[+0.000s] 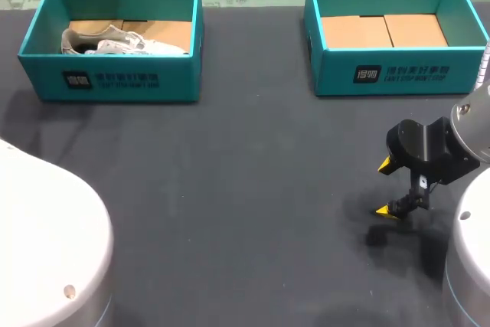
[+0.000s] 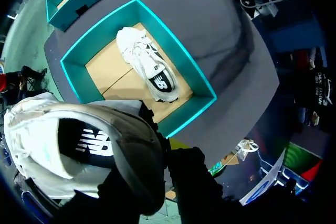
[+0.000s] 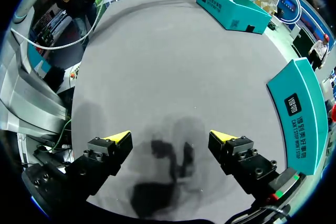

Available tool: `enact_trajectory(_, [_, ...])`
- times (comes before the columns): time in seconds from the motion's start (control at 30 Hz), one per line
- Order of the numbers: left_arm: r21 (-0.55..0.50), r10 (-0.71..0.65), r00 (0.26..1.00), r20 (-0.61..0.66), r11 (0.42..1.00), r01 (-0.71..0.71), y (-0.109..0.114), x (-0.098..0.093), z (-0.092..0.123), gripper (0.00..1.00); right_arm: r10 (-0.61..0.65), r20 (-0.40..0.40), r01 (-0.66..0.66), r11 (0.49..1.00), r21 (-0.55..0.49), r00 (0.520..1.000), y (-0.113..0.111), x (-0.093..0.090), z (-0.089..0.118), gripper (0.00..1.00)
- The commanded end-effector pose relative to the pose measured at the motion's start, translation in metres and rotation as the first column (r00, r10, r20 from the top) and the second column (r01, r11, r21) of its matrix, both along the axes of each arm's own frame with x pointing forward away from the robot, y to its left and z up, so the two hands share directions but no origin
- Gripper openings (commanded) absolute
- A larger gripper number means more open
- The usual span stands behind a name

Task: Take the shoe out of the shoebox, open the shoe tongue, remove and reinsert the insole, then place the shoe into the shoebox

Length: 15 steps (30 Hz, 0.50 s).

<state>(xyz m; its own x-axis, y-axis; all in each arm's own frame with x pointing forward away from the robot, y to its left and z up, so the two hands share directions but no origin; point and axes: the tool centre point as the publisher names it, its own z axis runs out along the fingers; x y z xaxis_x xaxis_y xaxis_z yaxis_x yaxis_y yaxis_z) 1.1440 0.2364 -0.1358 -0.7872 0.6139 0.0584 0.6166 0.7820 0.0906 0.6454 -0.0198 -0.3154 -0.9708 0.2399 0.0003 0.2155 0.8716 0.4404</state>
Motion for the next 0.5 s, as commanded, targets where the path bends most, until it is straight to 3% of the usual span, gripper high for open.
enact_trajectory(0.03, [-0.002, -0.001, 1.0, 0.028, 1.0, 0.001, 0.0, -0.01, -0.001, 0.0, -0.002, 0.002, 0.002, 1.0, -0.001, 1.0, 0.0, -0.002, 0.0, 1.0])
enact_trajectory(0.13, [-0.002, -0.001, 1.0, 0.028, 1.0, 0.001, 0.0, -0.01, -0.001, 0.0, -0.002, 0.002, 0.002, 1.0, -0.001, 1.0, 0.0, -0.002, 0.0, 1.0])
enact_trajectory(0.23, [0.044, -0.169, 0.984, 0.058, 0.985, 0.166, -0.001, -0.005, -0.006, 0.0, -0.002, 0.002, 0.002, 1.0, -0.001, 1.0, 0.0, -0.002, 0.0, 1.0])
enact_trajectory(0.37, [0.066, -0.386, 0.922, 0.024, 0.921, 0.384, 0.007, 0.005, -0.014, 0.0, -0.002, 0.002, 0.002, 1.0, -0.001, 1.0, 0.0, -0.002, 0.0, 1.0])
enact_trajectory(0.4, [0.078, -0.387, 0.922, 0.021, 0.92, 0.385, 0.011, 0.009, -0.015, 0.0, -0.002, 0.002, 0.002, 1.0, -0.001, 1.0, 0.0, -0.002, 0.0, 1.0])
enact_trajectory(0.5, [0.102, -0.524, 0.851, -0.005, 0.847, 0.522, 0.019, 0.019, -0.017, 0.0, -0.002, 0.002, 0.002, 1.0, -0.001, 1.0, 0.0, -0.002, 0.0, 1.0])
